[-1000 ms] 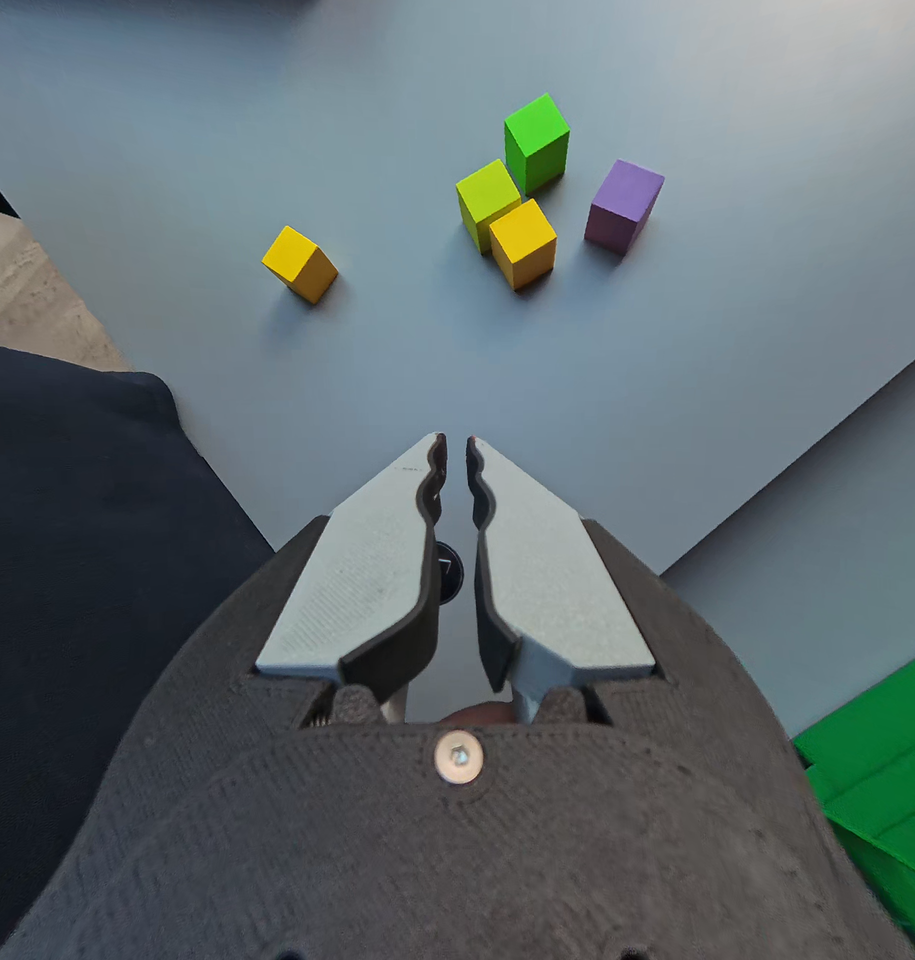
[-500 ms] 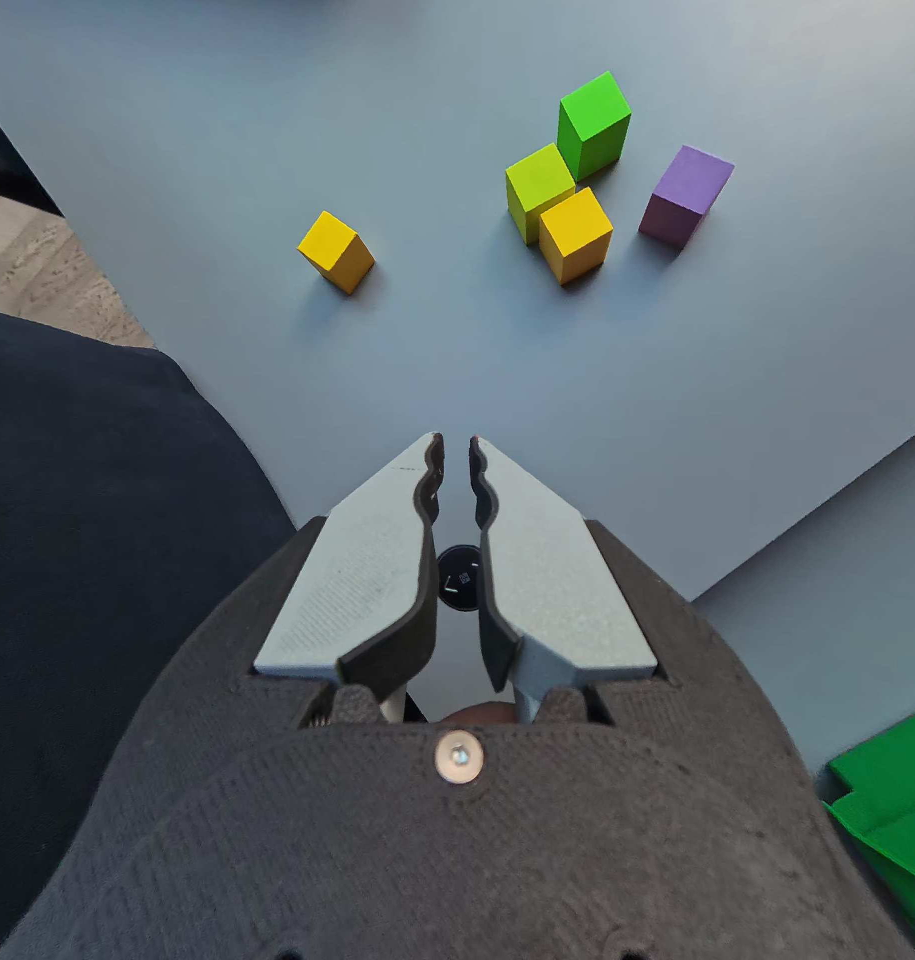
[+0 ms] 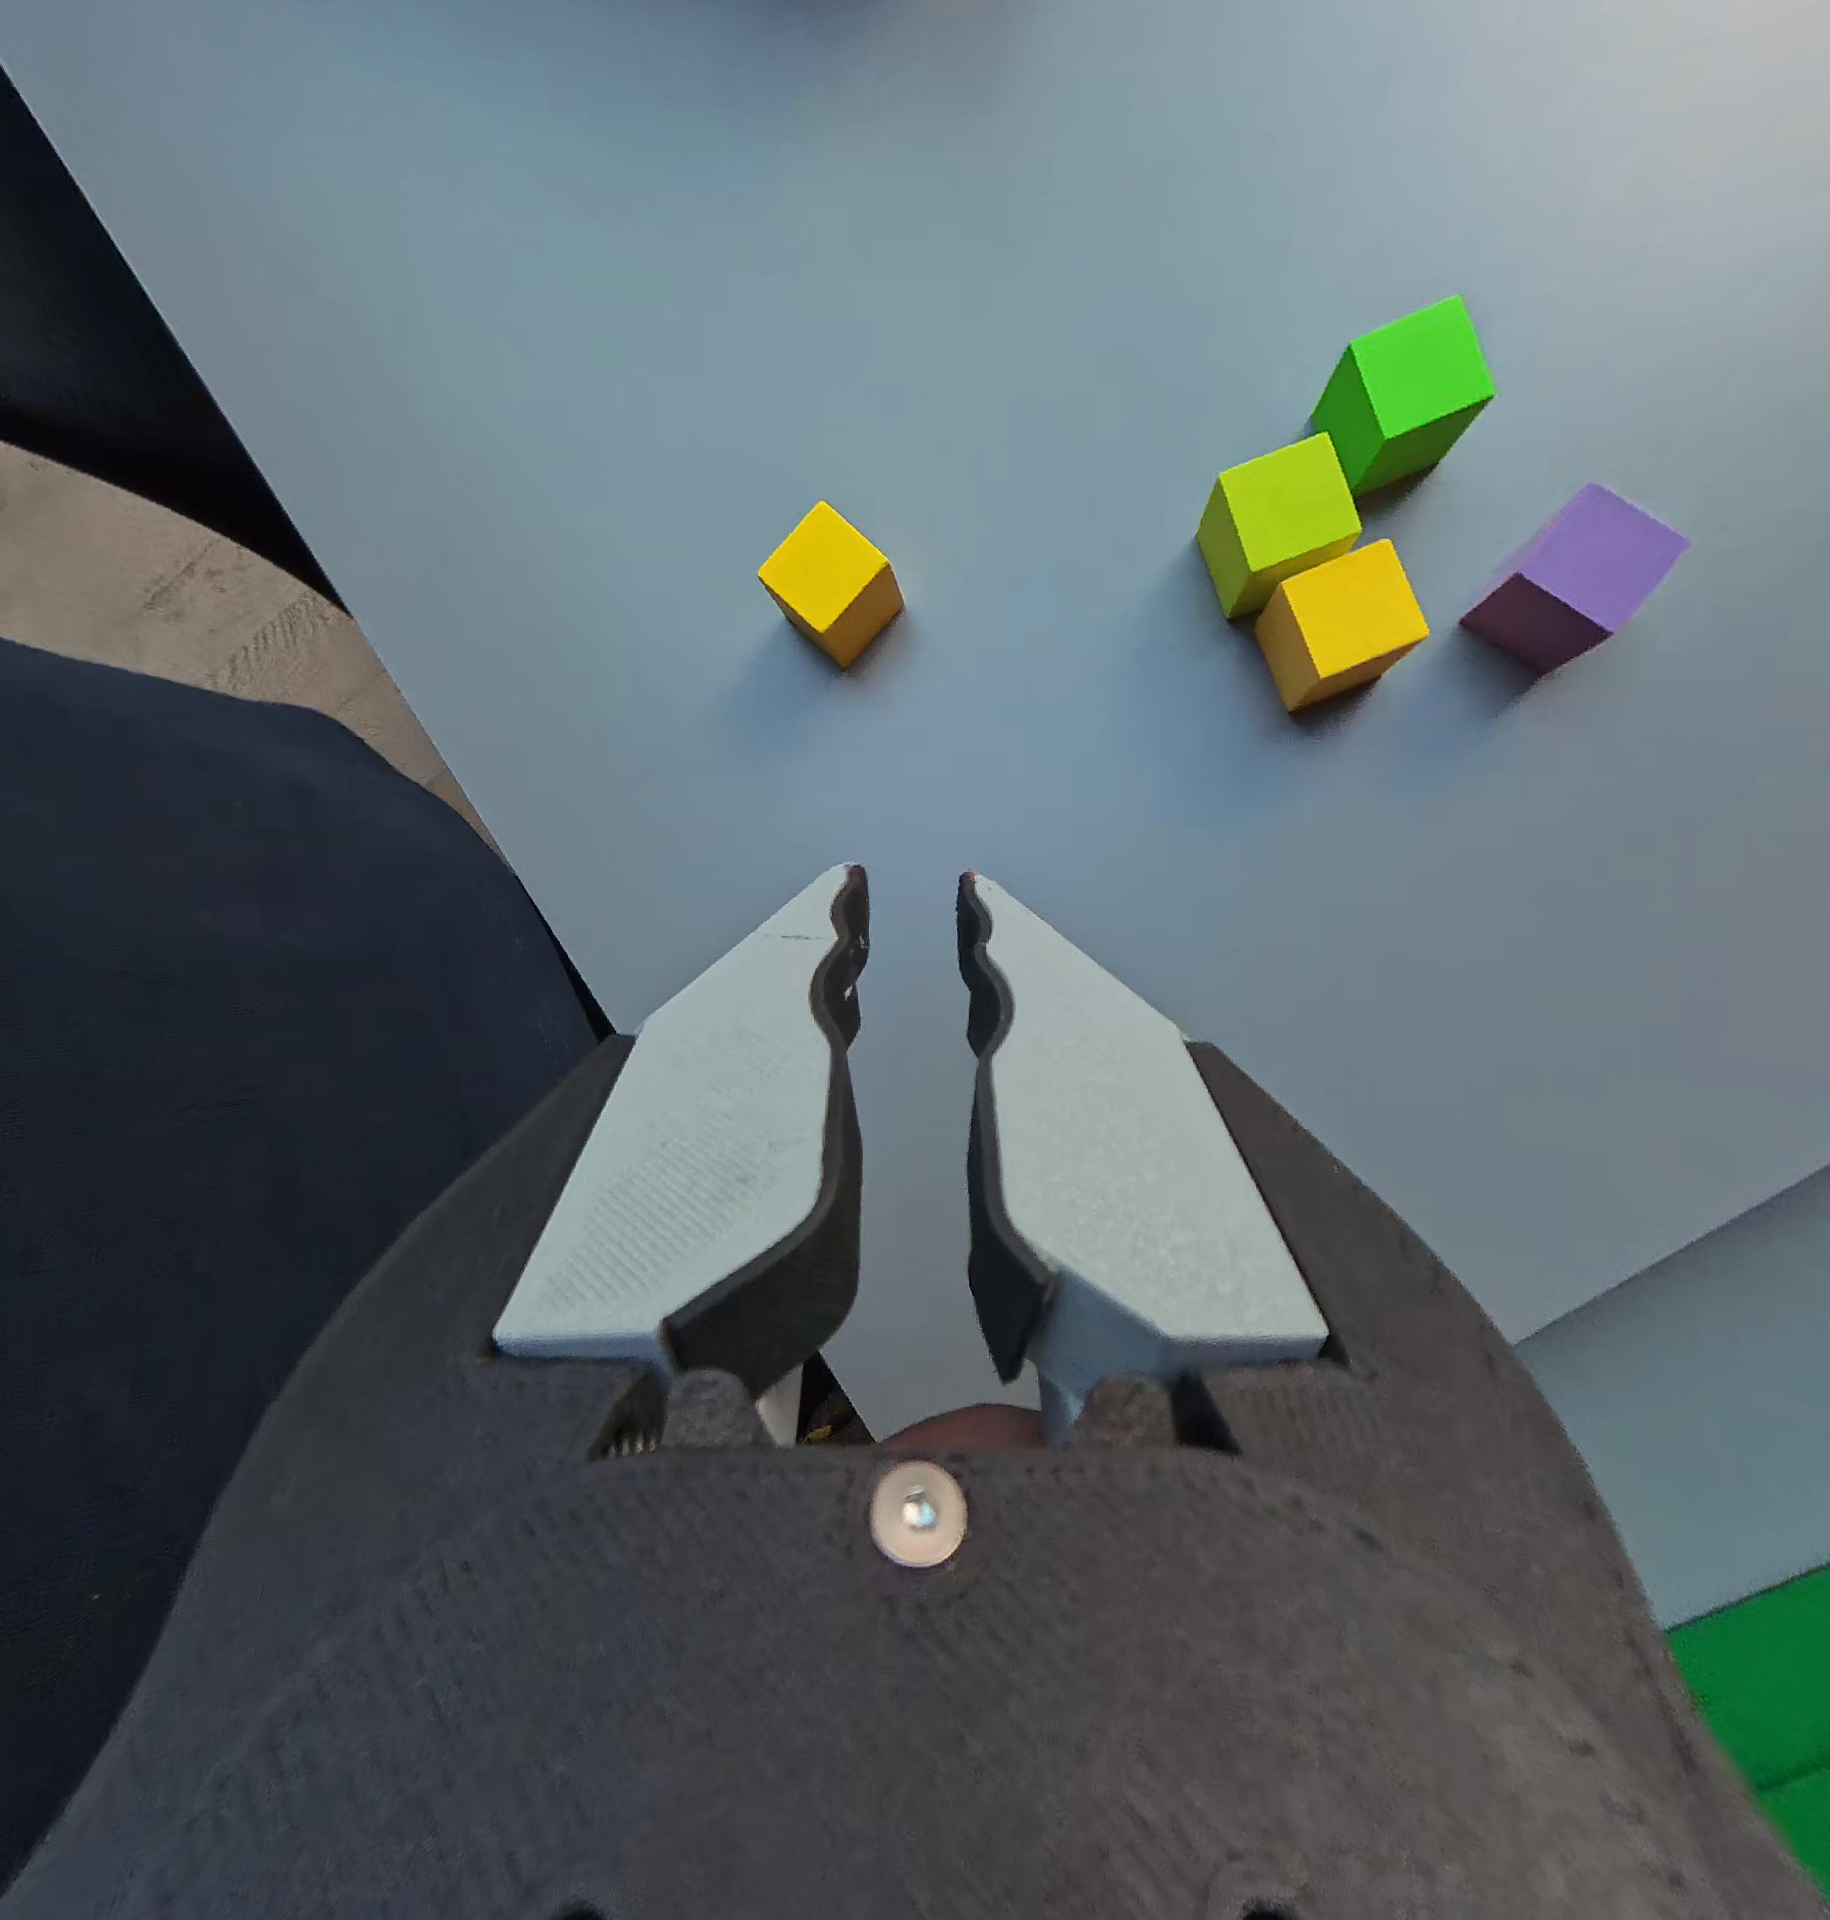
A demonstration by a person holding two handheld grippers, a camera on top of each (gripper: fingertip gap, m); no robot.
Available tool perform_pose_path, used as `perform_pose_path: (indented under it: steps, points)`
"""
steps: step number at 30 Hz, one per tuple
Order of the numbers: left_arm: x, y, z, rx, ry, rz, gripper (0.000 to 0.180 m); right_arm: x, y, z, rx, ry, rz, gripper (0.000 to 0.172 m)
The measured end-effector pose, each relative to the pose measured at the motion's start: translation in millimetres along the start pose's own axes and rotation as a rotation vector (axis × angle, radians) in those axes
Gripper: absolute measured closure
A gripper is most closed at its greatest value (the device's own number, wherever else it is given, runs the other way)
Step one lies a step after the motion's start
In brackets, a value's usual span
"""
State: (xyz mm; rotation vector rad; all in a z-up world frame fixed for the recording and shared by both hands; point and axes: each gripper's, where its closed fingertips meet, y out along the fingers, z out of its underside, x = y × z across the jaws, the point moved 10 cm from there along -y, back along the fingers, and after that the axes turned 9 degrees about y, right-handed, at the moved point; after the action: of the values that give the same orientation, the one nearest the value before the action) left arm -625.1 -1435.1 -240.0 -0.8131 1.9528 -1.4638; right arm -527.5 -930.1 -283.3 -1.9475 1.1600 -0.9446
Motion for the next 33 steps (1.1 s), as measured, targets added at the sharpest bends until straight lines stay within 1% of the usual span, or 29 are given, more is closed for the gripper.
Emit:
perform_pose_path:
  steps: [2,4,6,8,12,14,16,20,23,25,28,30,33]
  points:
    - [1,-2,6,0.006,0.013,-0.019,0.124,6,2,-4,0.012,-0.024,0.007,0.153]
    - [-8,-1,3,-0.018,0.042,-0.004,0.124,12,4,-5,0.031,-0.064,0.015,0.145]
    - [-28,7,-7,-0.094,0.088,0.068,0.126,17,5,-2,0.063,-0.092,0.029,0.141]
    - [-53,24,-16,-0.146,0.122,0.175,0.129,18,6,2,0.090,-0.086,0.042,0.138]
    - [-96,59,-31,-0.167,0.160,0.348,0.130,14,-2,3,0.079,-0.036,0.085,0.134]
    - [-113,70,-39,-0.161,0.184,0.411,0.130,7,-7,2,0.058,-0.014,0.107,0.133]
    - [-124,76,-47,-0.153,0.212,0.444,0.131,-1,-12,1,0.032,0.002,0.122,0.133]
    - [-137,82,-65,-0.135,0.246,0.466,0.133,-22,-20,0,-0.029,0.038,0.118,0.133]
    - [-144,79,-82,-0.128,0.234,0.442,0.134,-39,-21,0,-0.069,0.049,0.116,0.135]
    - [-152,74,-93,-0.154,0.213,0.429,0.135,-49,-21,-1,-0.091,0.042,0.113,0.136]
    - [-167,73,-103,-0.153,0.201,0.405,0.137,-60,-23,-5,-0.140,0.016,0.124,0.138]
    - [-177,74,-107,-0.135,0.196,0.400,0.137,-68,-30,-9,-0.191,-0.016,0.167,0.142]
    - [-193,77,-111,-0.112,0.209,0.392,0.137,-71,-45,-13,-0.327,-0.172,0.284,0.152]
